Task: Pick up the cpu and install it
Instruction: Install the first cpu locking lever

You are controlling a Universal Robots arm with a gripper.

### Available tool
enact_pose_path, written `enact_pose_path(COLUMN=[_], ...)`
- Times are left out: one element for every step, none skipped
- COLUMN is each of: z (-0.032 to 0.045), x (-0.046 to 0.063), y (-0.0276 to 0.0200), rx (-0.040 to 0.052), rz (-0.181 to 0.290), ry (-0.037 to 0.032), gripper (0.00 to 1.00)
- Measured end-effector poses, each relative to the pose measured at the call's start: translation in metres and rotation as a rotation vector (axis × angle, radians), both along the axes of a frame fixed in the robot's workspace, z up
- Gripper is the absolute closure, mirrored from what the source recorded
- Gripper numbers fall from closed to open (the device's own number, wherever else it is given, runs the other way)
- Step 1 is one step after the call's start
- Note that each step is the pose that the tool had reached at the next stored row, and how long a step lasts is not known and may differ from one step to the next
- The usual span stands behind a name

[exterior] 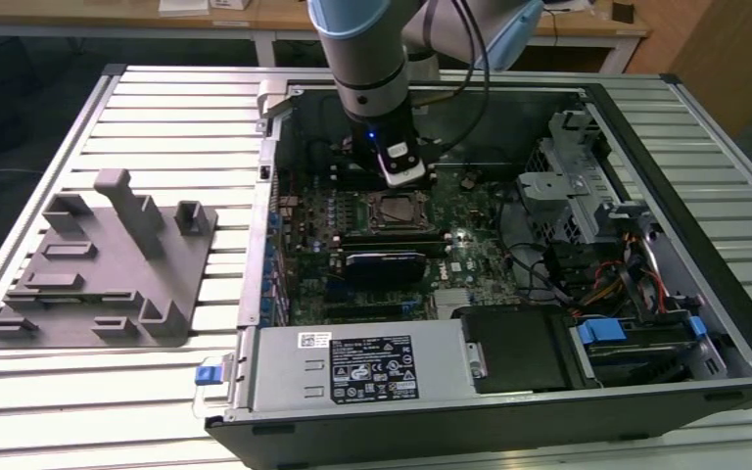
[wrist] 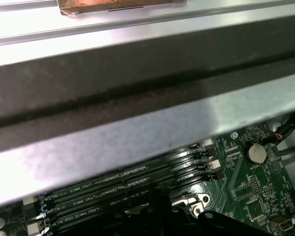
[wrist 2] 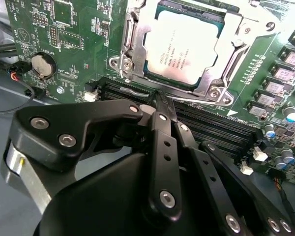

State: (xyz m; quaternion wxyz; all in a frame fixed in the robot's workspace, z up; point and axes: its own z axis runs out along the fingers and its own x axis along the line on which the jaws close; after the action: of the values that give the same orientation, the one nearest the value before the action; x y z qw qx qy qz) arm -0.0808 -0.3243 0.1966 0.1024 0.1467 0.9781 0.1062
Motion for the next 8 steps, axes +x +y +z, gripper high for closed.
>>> enact_pose_path(z=[-0.0001, -0.0002, -0.0003, -0.0004, -0.0007, -0.0009, -0.0011, -0.0013], x=[0.0000, 0.0001, 0.0001, 0.0002, 0.0002, 0.0003, 0.0003, 0.0003], y=[-0.0002, -0.0005, -0.0008, -0.0013, -0.0018, -0.0024, -0.0028, -0.0031], rx=[0.0000, 0.0000, -0.0001, -0.0001, -0.0002, -0.0002, -0.0002, -0.0002], rz=[0.000, 0.000, 0.000, 0.000, 0.000, 0.000, 0.000, 0.000], ry=[-0.0006, -0.0012, -0.0019, -0.0028, -0.0039, -0.0051, -0.0064, -0.0075], gripper=[0.89, 0.89, 0.89, 0.89, 0.89, 0.89, 0.89, 0.89])
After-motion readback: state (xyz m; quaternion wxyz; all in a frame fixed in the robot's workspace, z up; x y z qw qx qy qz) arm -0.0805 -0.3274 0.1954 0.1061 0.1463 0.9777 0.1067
